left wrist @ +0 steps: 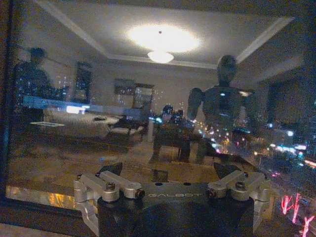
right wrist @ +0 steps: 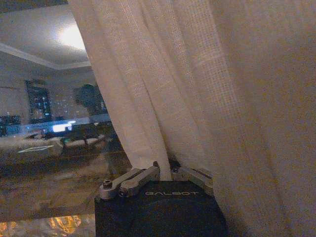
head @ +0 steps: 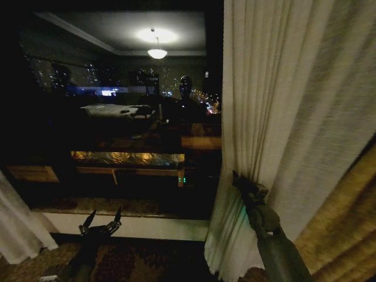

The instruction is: Open the curtains by pulling them apart, changing their state from closed to fully open.

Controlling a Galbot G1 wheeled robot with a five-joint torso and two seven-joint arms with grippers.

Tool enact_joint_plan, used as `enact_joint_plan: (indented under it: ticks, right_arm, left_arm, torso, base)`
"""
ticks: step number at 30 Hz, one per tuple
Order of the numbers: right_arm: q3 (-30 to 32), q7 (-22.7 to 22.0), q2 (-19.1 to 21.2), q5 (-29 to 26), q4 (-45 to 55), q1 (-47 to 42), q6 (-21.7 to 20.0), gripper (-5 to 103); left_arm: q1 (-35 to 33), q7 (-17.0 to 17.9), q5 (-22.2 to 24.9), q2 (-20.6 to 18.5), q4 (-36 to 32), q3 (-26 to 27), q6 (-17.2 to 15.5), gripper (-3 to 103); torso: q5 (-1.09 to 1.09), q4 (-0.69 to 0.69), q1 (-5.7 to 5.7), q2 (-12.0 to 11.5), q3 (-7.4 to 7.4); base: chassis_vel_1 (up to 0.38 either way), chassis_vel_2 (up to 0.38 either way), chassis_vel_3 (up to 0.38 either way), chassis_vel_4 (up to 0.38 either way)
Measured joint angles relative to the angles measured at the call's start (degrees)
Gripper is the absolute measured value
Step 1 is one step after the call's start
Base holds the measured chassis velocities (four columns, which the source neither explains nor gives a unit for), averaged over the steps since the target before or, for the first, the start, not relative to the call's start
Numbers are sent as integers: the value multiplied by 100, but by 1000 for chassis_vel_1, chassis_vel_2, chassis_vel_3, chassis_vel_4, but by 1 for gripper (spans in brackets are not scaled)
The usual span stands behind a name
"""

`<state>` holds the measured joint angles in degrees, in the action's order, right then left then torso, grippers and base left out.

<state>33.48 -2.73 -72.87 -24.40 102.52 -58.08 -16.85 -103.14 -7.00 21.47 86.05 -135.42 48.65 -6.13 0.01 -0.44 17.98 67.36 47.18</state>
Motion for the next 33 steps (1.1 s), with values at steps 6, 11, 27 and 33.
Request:
enact_joint_plan:
  ticks: [6,11,27,33]
  right_arm:
    - [-31,0,-3,15,-18,19,2,0]
    - [-55,8,8,21,-61,67,12,0]
    - [-62,129,-36,295,-247,78,176,0]
    - [-36,66,-31,296,-290,82,190,0]
  left_arm:
    - [-3,0,4,2,7,3,0,100]
    - [-8,0,5,16,6,2,1,100]
    - [-48,0,5,61,31,0,82,100]
    - [-37,-1,-3,79,46,-20,82,100]
  torso:
    - [0,0,-1,0,0]
    - [-1,0,-1,0,0]
    - [2,-2,0,0,0]
    - [-2,1,0,0,1]
  base:
    - [-264,-451,271,449]
    - [-274,-434,285,445]
    - [-271,-349,275,355]
    - [-24,-60,53,26]
